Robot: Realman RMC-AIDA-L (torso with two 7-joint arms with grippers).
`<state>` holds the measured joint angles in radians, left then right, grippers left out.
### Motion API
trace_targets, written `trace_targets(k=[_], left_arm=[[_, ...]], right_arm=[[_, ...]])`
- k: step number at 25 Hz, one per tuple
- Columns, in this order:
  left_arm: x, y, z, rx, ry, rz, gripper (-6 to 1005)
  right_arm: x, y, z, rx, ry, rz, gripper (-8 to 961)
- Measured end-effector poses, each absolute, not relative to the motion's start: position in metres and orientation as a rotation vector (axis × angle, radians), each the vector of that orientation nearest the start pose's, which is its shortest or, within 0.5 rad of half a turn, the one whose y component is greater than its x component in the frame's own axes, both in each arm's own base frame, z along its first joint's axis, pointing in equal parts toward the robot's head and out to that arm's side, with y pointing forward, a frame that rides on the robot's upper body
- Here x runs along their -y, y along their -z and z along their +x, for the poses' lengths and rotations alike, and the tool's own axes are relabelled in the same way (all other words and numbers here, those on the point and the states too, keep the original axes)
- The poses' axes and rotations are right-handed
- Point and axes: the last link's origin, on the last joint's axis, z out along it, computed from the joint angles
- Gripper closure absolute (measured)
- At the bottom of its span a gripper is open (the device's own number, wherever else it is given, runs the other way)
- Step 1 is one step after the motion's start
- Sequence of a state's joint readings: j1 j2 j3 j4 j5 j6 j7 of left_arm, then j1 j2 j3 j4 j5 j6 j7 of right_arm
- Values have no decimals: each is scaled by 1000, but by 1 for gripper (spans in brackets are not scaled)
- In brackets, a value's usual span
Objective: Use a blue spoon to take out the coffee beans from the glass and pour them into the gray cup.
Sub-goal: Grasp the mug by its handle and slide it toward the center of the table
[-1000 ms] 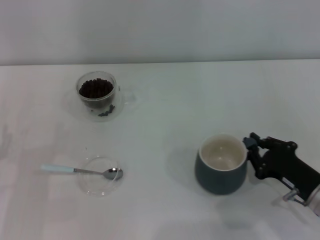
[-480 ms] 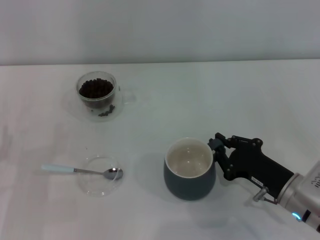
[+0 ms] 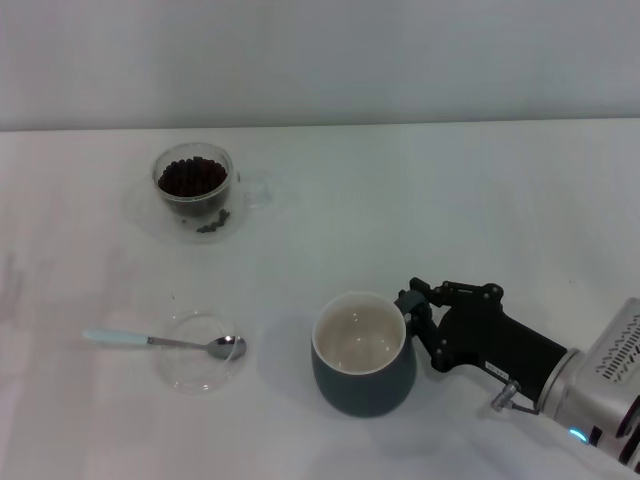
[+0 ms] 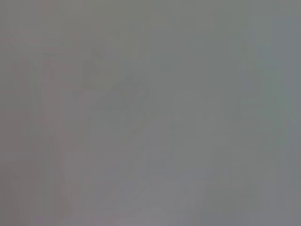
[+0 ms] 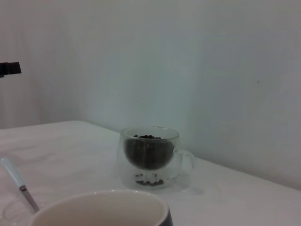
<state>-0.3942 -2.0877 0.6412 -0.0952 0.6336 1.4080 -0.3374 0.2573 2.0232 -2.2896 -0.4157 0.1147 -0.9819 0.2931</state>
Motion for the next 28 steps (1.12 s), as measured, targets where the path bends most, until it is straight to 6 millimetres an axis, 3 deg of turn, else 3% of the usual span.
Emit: trace_targets(k=[10,26,28], left_arm=[[-284,-14,-364,670,822,-1346,213],[-283,-16,-366,670,818,-1342,213],[-283,-16,-366,669,818,-1341,213]], right_arm=[[-265,95,307,-428,-611,-2277,813],[-267,86,316,-460,-599,-2227,634],[-266,86,317,-461,-597,-2227,548]])
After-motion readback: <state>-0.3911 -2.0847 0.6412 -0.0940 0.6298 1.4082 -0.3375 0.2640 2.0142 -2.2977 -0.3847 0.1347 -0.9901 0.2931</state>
